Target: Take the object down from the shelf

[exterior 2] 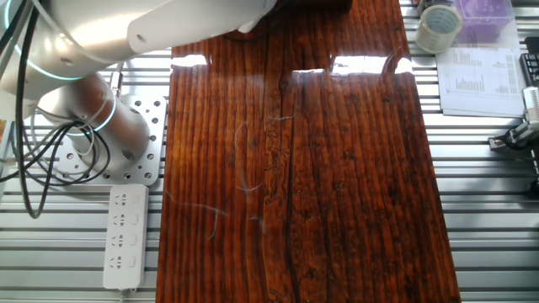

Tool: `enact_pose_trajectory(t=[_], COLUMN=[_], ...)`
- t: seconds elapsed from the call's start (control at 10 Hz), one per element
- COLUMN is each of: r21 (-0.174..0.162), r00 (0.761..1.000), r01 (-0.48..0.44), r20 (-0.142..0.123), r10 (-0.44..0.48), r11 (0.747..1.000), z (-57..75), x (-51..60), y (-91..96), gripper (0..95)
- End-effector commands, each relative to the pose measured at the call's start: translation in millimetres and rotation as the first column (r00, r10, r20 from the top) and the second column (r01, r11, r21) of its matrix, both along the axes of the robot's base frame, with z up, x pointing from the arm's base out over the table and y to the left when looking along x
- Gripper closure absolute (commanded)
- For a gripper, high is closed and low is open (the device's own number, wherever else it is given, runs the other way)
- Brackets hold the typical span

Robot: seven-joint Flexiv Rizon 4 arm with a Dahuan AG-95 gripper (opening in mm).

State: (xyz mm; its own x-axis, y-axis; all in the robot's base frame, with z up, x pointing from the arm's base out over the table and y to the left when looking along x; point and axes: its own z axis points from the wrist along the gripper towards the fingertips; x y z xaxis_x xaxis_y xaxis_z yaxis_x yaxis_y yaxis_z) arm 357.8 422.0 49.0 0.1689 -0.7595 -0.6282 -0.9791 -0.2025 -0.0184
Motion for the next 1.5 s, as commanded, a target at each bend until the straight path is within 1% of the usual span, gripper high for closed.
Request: enact_pose_trajectory(t=[0.1,0.4,0.6,0.7,0.8,1.0,1.1,1.3,1.4,1.5], r21=[0.002,-0.008,-0.019,-0.018,-0.032,-0.054,-0.063,-0.107,-0.114,-0.122], r00=[1.000,0.999,0.999,0.999,0.998,0.994,0.992,0.987,0.986,0.985], r01=[0.018,0.033,0.034,0.040,0.059,0.100,0.115,0.152,0.157,0.166], r20=[0.000,-0.011,-0.009,-0.014,-0.027,-0.046,-0.051,-0.032,-0.029,-0.033], r10=[-0.018,-0.033,-0.034,-0.041,-0.060,-0.103,-0.118,-0.156,-0.162,-0.172], r11=[1.000,0.999,0.999,0.999,0.998,0.993,0.991,0.983,0.981,0.979], z=[-1.6,6.6,13.5,16.7,23.4,32.4,35.3,45.7,48.3,55.2], x=[0.6,-0.2,0.0,-0.1,-0.6,-2.1,-2.1,0.0,0.7,4.1], y=[1.2,-1.3,-9.2,-14.1,-24.2,-43.2,-49.9,-69.8,-74.1,-84.6], gripper=[95.0,95.0,95.0,95.0,95.0,95.0,95.0,95.0,95.0,95.0])
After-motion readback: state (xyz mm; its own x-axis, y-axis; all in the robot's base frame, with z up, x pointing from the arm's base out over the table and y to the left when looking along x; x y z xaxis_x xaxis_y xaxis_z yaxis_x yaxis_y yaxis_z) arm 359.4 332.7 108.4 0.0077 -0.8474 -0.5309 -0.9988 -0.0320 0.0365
